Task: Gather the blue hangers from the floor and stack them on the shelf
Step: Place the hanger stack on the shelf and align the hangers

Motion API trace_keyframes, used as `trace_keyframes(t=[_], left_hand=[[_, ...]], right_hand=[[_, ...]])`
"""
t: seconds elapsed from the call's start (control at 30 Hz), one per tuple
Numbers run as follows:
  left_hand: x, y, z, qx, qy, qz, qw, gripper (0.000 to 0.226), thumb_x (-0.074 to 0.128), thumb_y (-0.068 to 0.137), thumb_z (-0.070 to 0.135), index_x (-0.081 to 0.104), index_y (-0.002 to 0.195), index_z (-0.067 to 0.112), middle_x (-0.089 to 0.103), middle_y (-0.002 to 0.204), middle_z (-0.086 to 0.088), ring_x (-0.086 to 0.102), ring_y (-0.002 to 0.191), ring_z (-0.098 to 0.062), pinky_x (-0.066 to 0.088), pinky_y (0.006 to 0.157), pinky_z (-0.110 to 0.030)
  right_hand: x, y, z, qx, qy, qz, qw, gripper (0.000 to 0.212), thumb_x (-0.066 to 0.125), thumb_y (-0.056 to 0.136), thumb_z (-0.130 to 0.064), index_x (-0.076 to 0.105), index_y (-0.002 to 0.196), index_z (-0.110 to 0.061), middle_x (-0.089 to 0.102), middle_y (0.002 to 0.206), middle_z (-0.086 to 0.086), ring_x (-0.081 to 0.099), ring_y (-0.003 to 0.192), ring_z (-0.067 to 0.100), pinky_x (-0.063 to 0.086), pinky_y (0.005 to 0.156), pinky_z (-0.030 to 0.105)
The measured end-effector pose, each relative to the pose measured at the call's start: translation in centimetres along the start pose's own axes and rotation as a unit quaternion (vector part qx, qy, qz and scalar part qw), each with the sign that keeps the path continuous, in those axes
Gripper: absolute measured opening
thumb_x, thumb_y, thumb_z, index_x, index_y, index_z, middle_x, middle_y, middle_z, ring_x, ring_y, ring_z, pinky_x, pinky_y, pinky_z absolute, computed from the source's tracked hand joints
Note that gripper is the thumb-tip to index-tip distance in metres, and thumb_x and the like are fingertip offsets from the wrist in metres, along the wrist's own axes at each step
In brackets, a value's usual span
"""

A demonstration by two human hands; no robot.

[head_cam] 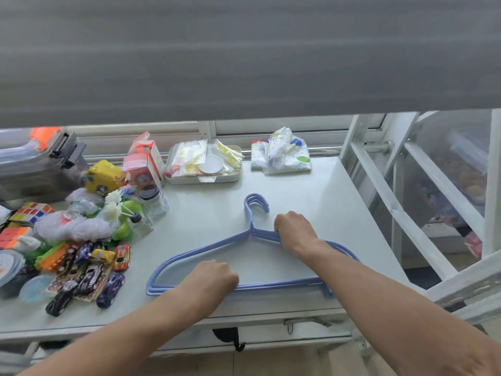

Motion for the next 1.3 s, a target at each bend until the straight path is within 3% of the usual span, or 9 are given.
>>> trace_keyframes(t=[0.17,0.27,0.33,0.5,0.7,0.93,1.07,1.3], left_hand=[[0.9,0.0,-0.8,0.004,0.002,-0.002,1.000,0.019,0.051,0.079,0.000,0.047,0.073,0.018,0.056,0.077,-0.010,0.057,0.076,-0.037,0.032,0.059,-0.036],[1.0,0.5,-0.5,0.020,0.014,0.006,1.000,0.022,0.048,0.076,-0.004,0.044,0.071,0.017,0.033,0.061,-0.001,0.049,0.068,-0.035,0.031,0.058,-0.036],[1.1,0.7,-0.5,0.027,0.015,0.012,0.999,0.024,0.047,0.073,-0.008,0.043,0.069,0.016,0.028,0.059,0.000,0.046,0.065,-0.034,0.031,0.056,-0.036],[1.7,0.9,-0.8,0.023,0.010,0.025,0.999,0.027,0.046,0.066,-0.012,0.039,0.065,0.014,0.029,0.058,-0.003,0.039,0.059,-0.031,0.030,0.053,-0.036],[1.2,1.0,-0.8,0.018,0.016,0.051,0.998,0.027,0.046,0.067,-0.013,0.043,0.069,0.013,0.027,0.057,-0.003,0.039,0.060,-0.033,0.029,0.055,-0.037],[0.8,1.0,-1.8,-0.013,0.006,0.044,0.999,0.030,0.055,0.064,-0.012,0.044,0.065,0.015,0.022,0.052,-0.001,0.039,0.054,-0.032,0.032,0.050,-0.036],[0.7,1.2,-1.8,-0.012,0.009,0.058,0.998,0.027,0.047,0.072,-0.014,0.046,0.072,0.013,0.027,0.056,-0.004,0.042,0.062,-0.034,0.030,0.056,-0.037],[0.9,1.0,-1.9,-0.028,-0.002,0.063,0.998,0.026,0.047,0.071,-0.013,0.045,0.070,0.014,0.026,0.055,-0.002,0.042,0.060,-0.034,0.031,0.055,-0.037]], right_hand=[[0.0,-0.3,-0.1,-0.001,-0.003,0.003,1.000,0.030,0.052,0.081,0.011,0.068,0.101,-0.004,0.065,0.101,0.019,0.064,0.092,0.039,0.043,0.068,0.034],[-0.1,-0.1,-0.1,-0.002,0.002,0.002,1.000,0.029,0.053,0.079,0.011,0.069,0.098,-0.005,0.065,0.100,0.019,0.064,0.091,0.038,0.042,0.067,0.033],[-0.1,0.0,0.0,-0.001,0.002,0.002,1.000,0.029,0.054,0.079,0.010,0.069,0.098,-0.006,0.064,0.099,0.018,0.064,0.091,0.037,0.042,0.068,0.032],[-0.1,0.3,-0.1,-0.002,-0.006,0.004,1.000,0.027,0.055,0.076,0.011,0.068,0.093,-0.007,0.054,0.085,0.014,0.053,0.075,0.034,0.041,0.066,0.032],[-0.2,1.1,-0.3,-0.007,-0.014,-0.002,1.000,0.025,0.057,0.076,0.010,0.067,0.089,-0.009,0.054,0.084,0.013,0.057,0.077,0.035,0.042,0.065,0.032],[-0.3,2.2,-0.4,-0.007,-0.023,-0.005,1.000,0.025,0.056,0.075,0.011,0.057,0.075,-0.013,0.048,0.079,0.010,0.047,0.070,0.032,0.039,0.064,0.031],[-0.2,2.6,-0.3,-0.005,-0.023,-0.003,1.000,0.025,0.055,0.075,0.010,0.066,0.086,-0.010,0.049,0.080,0.010,0.048,0.071,0.032,0.041,0.064,0.031],[-0.1,2.4,-0.3,-0.013,-0.028,-0.004,1.000,0.026,0.053,0.075,0.010,0.061,0.077,-0.015,0.049,0.077,0.009,0.048,0.069,0.032,0.039,0.063,0.032]])
Point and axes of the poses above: each hand's wrist, its own y-axis towards the middle knuckle, its own x-axis out of the palm, z = x × y, the point moved 9 cm from there along y, towards the middle knuckle
